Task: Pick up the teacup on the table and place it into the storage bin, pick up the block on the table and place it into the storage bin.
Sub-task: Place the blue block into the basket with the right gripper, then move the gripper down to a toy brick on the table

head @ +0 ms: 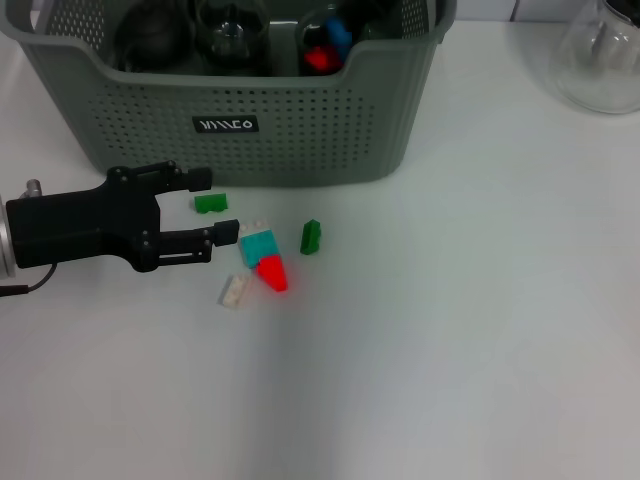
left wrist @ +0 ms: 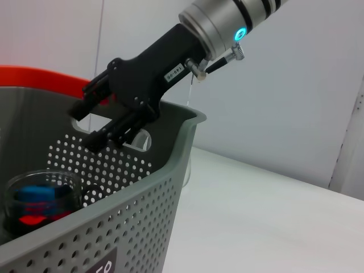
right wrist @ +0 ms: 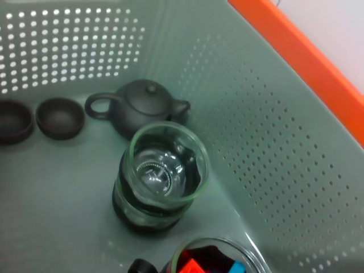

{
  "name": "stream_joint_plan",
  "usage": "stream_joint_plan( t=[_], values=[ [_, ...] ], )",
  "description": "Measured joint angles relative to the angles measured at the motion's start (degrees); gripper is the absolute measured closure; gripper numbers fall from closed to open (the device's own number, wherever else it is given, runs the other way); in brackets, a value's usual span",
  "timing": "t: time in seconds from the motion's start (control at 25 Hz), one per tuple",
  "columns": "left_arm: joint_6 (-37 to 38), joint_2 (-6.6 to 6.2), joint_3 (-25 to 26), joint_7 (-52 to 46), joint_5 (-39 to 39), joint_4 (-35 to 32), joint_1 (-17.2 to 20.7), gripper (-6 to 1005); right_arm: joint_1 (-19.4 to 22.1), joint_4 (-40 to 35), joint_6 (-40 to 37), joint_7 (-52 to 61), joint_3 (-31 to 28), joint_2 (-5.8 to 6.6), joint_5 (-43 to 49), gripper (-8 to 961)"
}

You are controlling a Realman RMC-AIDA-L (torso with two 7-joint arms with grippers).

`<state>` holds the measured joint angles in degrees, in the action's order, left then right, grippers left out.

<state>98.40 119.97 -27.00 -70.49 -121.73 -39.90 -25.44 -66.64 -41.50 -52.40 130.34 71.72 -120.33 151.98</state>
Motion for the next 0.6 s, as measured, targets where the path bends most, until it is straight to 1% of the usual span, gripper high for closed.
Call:
stream_joint_plan(
  t=[0.08, 0.2, 0.32, 0.48, 0.6],
  values=[
    [0.02, 0.0, 0.02, 0.0, 0.0, 0.0, 0.06, 201, 0.81, -3.0, -1.39, 0.47, 0.31, -0.01, 0.0, 250],
    [0.07, -0.07, 0.12, 0.01, 0.01, 0.0, 0.22, 201, 4.4, -12.62, -5.03, 1.13, 0.68, -0.23, -1.36, 244],
    [0.12, -0.24, 0.24, -0.03, 0.05, 0.0, 0.36, 201, 10.57, -26.4, -9.21, 1.41, 1.37, -0.23, -7.06, 237],
    [0.15, -0.55, 0.33, -0.1, 0.04, 0.0, 0.53, 201, 20.44, -43.85, -14.83, -0.6, 1.09, 0.17, -20.63, 230],
    [0.16, -0.96, 0.24, -0.39, 0.01, 0.03, 0.56, 201, 27.65, -51.35, -19.56, -4.19, 0.63, 0.19, -31.63, 232]
  ],
)
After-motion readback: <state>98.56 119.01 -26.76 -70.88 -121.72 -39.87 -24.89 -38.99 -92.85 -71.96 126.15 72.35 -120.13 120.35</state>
